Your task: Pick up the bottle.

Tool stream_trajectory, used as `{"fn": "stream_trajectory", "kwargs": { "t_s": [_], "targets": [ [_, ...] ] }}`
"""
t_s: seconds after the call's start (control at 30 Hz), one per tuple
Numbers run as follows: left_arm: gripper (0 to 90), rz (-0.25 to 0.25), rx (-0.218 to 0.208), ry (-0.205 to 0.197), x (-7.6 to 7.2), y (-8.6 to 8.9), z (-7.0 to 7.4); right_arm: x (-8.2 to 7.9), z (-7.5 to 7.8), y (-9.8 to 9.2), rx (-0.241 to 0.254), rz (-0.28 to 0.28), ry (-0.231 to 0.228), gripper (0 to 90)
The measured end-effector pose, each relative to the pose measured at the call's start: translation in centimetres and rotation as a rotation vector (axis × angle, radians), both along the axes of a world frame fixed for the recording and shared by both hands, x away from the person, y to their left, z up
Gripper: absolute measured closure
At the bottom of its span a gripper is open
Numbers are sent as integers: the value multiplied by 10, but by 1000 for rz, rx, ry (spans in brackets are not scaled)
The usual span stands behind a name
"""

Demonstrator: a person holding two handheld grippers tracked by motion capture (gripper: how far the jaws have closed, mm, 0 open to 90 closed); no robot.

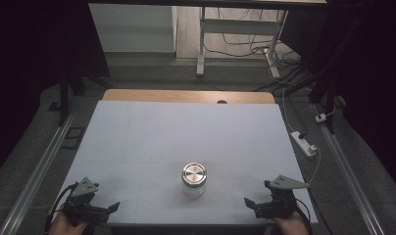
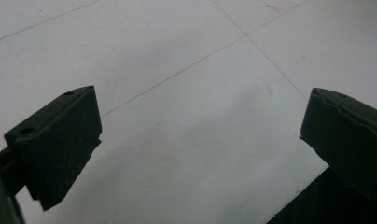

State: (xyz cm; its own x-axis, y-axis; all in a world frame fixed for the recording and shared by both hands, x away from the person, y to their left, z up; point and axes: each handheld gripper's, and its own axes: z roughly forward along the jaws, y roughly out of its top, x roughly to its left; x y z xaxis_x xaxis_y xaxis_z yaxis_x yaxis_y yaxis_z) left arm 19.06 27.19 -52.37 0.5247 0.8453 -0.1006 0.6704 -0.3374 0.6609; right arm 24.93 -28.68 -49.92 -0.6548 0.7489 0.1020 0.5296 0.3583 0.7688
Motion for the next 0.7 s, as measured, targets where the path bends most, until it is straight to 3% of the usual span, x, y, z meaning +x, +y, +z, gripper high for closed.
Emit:
{"fn": "stream_trajectory", "kwargs": {
  "t_s": [0.13,0.7],
  "targets": [
    [0,5,-24,6,1,3,0,-1,0,1,-4,12,-3,0],
    [0,-7,-41,12,1,4,0,-1,6,5,26,51,-23,0]
  ]
}}
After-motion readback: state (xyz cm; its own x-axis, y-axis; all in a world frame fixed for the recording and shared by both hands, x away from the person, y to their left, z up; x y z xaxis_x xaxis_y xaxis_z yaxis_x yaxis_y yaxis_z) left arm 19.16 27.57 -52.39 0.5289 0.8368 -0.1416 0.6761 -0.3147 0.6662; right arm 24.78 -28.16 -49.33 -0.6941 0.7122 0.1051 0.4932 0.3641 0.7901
